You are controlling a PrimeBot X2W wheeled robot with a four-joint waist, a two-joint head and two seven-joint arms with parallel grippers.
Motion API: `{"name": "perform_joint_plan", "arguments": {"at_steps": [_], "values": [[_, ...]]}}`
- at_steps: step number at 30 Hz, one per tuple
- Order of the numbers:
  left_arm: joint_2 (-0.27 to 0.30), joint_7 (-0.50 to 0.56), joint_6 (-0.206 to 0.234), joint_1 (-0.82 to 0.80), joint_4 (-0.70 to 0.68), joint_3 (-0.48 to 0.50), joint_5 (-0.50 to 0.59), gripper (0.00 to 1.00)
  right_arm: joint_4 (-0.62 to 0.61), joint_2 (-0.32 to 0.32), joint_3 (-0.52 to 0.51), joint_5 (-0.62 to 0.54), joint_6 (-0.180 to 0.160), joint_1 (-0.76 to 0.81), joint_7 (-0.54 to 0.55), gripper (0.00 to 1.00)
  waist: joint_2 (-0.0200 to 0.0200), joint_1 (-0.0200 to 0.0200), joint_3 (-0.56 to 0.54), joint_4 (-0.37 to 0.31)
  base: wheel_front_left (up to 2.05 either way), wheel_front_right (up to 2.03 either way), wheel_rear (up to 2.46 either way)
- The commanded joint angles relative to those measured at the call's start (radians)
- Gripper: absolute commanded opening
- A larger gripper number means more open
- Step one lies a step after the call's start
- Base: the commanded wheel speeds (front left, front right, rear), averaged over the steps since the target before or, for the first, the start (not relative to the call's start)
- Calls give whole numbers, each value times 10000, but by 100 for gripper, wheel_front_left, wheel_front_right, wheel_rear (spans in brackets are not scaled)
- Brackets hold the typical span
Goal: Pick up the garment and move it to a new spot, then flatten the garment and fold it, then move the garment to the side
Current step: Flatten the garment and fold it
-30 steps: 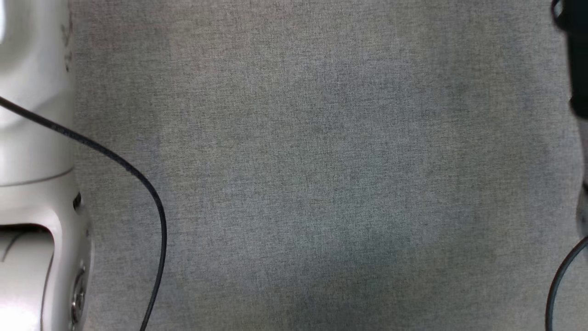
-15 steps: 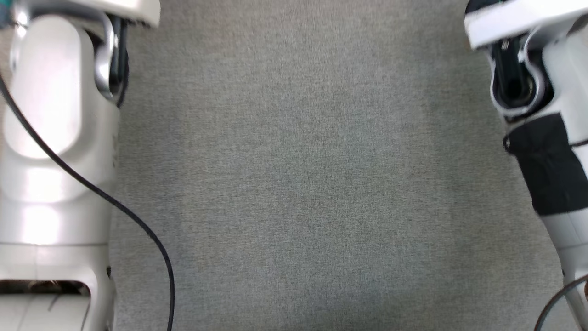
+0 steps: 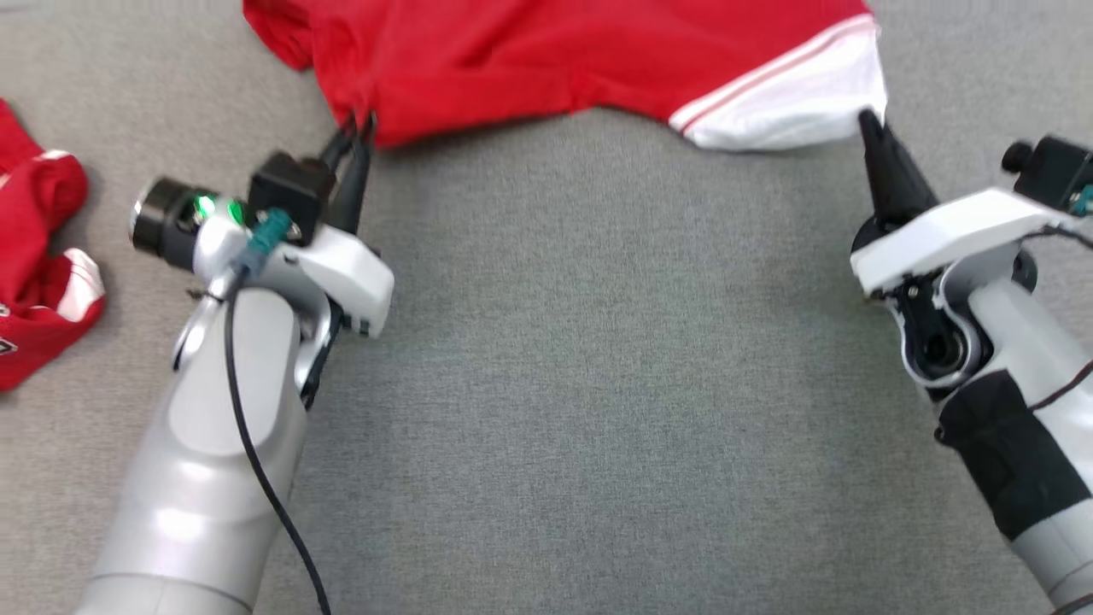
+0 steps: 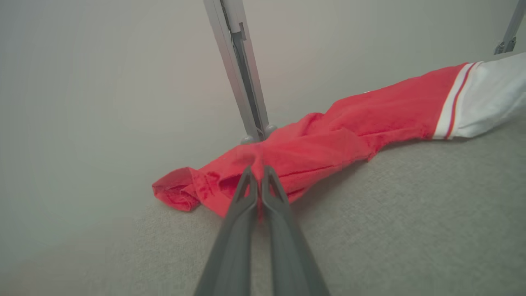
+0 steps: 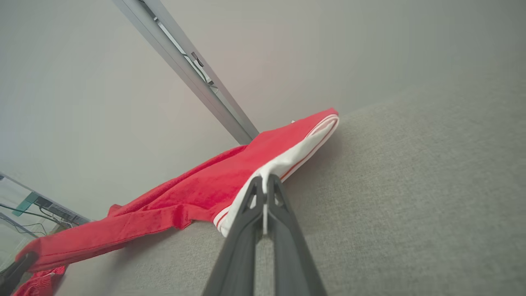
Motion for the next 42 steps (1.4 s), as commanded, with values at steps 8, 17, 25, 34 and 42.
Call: {"name": "perform_joint_plan", "arguments": {"at_steps": [8,17,25,34,42], "values": [[368,-5,33,1108,960,-857,404,0,274,-265,1225,1372,0,871,34,0,0,-1,-1436,132,0,0,0],[746,-5,-36,2101,1250,-1851,677,0,306,-461,2092,2577,0,1494,590,0,0,-1,-2379,170,0,0,0],[961,-5,182,2872,1096,-2629,778,0,192,-814,2690,3334,0,2043,1394,0,0,-1,-3037,322,0,0,0],[1279,-5,870,3362,487,-3026,637,0,-141,-1018,2344,4462,0,2487,1683,0,0,-1,-3490,393,0,0,0],[1593,-5,1409,3716,-91,-3366,436,0,-1151,-1110,964,6684,0,3360,3307,0,0,-1,-3823,401,0,0,0]]}}
